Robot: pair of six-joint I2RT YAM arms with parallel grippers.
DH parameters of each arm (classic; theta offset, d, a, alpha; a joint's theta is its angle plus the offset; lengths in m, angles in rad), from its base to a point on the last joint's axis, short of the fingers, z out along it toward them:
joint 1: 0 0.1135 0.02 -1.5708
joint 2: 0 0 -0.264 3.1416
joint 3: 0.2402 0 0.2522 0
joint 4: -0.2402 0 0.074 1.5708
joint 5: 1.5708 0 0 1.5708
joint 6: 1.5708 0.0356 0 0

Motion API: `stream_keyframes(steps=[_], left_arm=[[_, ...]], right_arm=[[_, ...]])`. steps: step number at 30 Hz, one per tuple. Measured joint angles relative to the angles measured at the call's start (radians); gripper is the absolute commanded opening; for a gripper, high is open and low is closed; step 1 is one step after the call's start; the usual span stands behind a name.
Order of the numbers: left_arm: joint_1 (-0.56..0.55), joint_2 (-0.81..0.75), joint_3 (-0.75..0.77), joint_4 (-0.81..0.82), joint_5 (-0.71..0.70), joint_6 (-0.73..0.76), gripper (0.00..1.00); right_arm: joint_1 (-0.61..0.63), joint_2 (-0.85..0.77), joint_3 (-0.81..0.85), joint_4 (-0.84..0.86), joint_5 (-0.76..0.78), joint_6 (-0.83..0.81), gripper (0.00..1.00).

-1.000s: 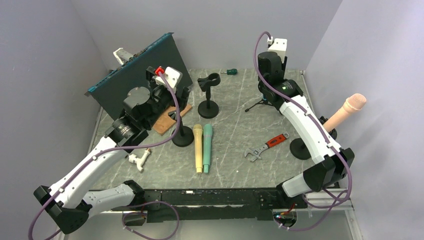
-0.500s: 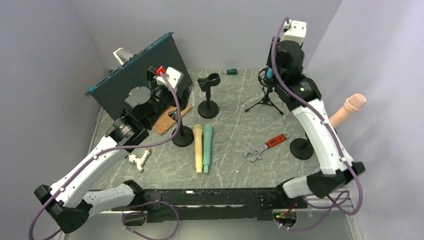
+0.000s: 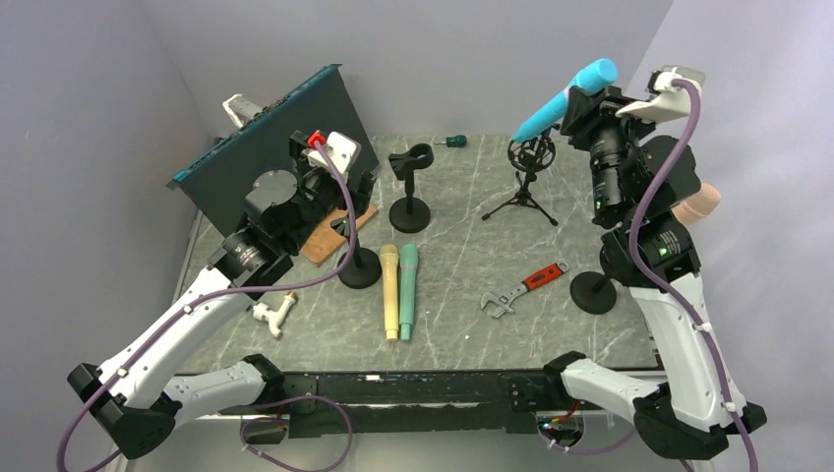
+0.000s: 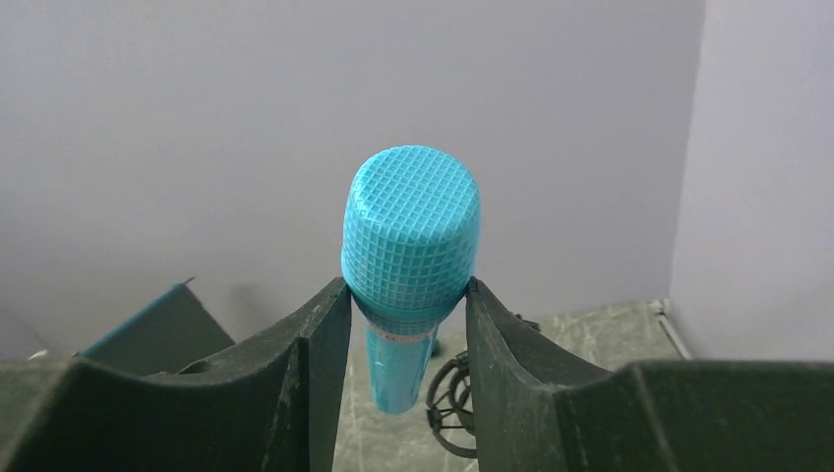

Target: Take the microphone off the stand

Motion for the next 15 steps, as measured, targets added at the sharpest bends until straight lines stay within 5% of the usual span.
stream_keyframes(steps=[15], left_arm=[[-0.002, 0.015, -0.001, 0.003, -0.015, 0.002, 0.99]], right_arm=[[0.005, 0.252, -0.018, -0.29, -0.498, 0.159, 0.0]])
